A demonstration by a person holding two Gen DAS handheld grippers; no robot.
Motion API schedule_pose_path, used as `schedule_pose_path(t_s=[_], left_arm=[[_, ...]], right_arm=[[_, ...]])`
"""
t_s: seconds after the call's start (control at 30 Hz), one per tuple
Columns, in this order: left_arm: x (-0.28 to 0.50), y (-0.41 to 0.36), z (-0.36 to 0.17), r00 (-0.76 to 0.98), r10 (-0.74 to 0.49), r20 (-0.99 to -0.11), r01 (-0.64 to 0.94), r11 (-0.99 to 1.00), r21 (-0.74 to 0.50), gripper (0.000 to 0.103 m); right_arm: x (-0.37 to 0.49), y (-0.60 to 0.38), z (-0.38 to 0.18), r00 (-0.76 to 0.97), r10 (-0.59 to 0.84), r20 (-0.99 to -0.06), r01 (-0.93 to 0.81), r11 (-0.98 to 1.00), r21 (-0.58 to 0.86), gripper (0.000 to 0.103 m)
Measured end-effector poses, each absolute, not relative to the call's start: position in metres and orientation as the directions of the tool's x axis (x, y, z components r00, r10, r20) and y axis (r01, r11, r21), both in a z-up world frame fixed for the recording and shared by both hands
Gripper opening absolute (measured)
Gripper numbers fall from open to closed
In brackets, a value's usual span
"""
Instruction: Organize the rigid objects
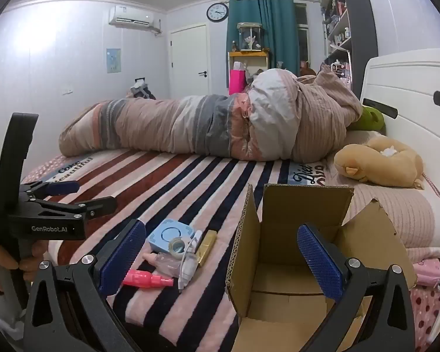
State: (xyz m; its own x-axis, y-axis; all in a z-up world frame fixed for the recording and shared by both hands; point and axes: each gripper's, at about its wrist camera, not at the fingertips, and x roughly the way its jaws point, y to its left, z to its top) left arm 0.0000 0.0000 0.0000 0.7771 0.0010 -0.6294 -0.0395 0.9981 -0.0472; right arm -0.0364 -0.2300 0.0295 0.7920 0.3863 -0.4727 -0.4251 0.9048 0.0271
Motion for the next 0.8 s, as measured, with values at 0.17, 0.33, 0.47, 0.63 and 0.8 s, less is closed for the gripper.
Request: schedule_pose_path(t_s=[0.17, 0.33, 0.47, 0.63, 0.8], left_arm=[[0.0, 0.0, 0.0, 0.78, 0.001, -0.626, -0.035, 0.999, -0.041, 0.103], [0.003, 0.0, 0.005, 0.779, -0.005, -0.627, -0.026, 0.999, -0.041, 0.103], [0.002, -0.003, 0.007, 0.781, -0.013, -0.624, -0.016, 0.999, -0.042, 0.103], [-0.007, -0.002, 0.004, 0.791, -0.019, -0.611, -0.005, 0.999, -0.037, 0.103], [-0.008, -0.003, 0.006, 0.792, -0.014, -0.611, -0.007, 0.999, -0.032, 0.103]], right_arm=[[-0.035, -0.23, 0.028, 0.788, 0.393, -0.474, -0.423, 0.905, 0.047, 0.103], [-0.036, -0.23, 0.026, 0.788, 0.394, -0.473, -0.422, 0.905, 0.049, 0.103], [-0.035, -0.226, 0.024, 0.789, 0.392, -0.473, -0.418, 0.907, 0.054, 0.103], [-0.036, -0.23, 0.023, 0.79, 0.389, -0.473, -0.407, 0.911, 0.07, 0.103], [-0.037, -0.231, 0.024, 0.791, 0.384, -0.477, -0.4, 0.914, 0.072, 0.103]])
